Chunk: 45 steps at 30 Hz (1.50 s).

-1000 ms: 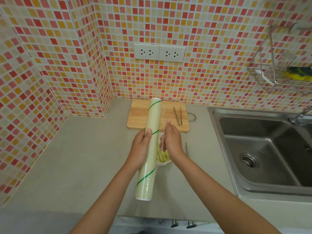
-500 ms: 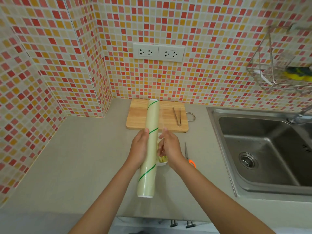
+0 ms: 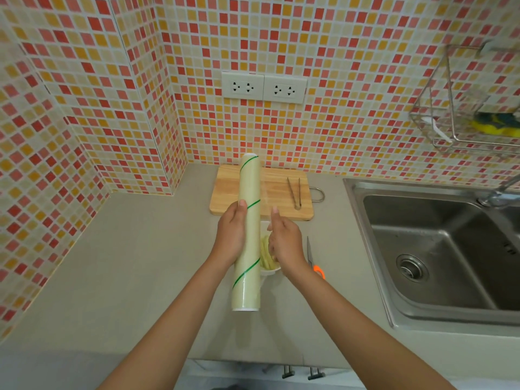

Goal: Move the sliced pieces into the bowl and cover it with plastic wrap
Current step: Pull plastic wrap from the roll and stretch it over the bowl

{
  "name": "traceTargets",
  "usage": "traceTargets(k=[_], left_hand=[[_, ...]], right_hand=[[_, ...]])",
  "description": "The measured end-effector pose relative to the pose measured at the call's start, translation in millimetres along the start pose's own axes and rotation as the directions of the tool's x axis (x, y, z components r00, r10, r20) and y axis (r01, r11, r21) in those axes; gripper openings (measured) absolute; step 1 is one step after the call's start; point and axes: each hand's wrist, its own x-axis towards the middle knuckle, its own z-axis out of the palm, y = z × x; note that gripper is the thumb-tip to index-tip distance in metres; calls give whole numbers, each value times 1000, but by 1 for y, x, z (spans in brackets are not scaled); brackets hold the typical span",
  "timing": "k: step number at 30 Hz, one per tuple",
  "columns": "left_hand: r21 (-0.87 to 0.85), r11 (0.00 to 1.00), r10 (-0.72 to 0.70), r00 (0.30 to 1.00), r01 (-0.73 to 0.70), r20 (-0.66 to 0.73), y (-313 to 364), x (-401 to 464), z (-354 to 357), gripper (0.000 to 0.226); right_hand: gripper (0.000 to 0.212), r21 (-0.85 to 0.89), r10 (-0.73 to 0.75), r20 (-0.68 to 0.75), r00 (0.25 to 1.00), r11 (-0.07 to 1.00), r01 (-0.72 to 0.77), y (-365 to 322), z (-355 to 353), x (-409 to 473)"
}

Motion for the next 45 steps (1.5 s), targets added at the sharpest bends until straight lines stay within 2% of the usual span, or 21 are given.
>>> traceTargets(k=[2,4,10,14,16,20,25,27,30,33,36,38,40,42,45], left_hand=[[5,1000,16,1000,-16,-9,1,1,1,35],[-6,1000,25,999,-25,-27,2,4,0,35],[43,998,44,996,-41,-77,5,14,-6,40],[18,999,32,996,-31,-80,8,18,-8,41],[22,999,41,997,-40,-63,9,18,-5,41],[20,1000,21,999,-21,-46,8,18,-2,38],[-61,995,-77,997,76,-22,2,18,-3,41],[-103,987,-122,992,125,36,0,16,-2,42],[-101,983,-144,984,155,106,0,11,3,51],[-52,991,-115,985,123,132,-5,5,10,50],[-88,990,-99,986,111,133,-11,0,15,43],[-102,990,-91,990,102,103,-14,1,13,32],[-158,975,-140,985,155,104,-16,4,8,30],[-219,948,-203,969,231,144,-17,5,5,29],[-233,939,-217,961,254,172,-19,4,5,23]], right_hand=[[55,-14,87,68,994,996,-86,1,1,-8],[54,-42,109,108,988,994,-105,8,6,-18],[50,-53,-61,12,998,997,61,12,6,-18],[49,28,-23,10,1000,999,23,10,-1,-15],[51,7,12,33,999,1000,-12,12,1,-20],[48,-147,-115,4,993,983,114,20,3,-25],[46,-123,-226,-1,974,967,224,34,-12,-26],[44,-38,-161,58,985,986,164,39,-18,-26],[52,93,7,155,988,995,-21,24,-22,-16],[53,115,55,127,990,991,-70,2,-20,2],[44,39,-54,62,997,998,51,-4,-14,14],[41,-67,-108,-28,994,992,106,-1,-13,18],[41,-190,-179,-112,977,969,156,3,-16,23],[42,-262,-227,-120,966,946,190,7,-19,26],[42,-213,-162,-67,985,966,144,14,-18,27]])
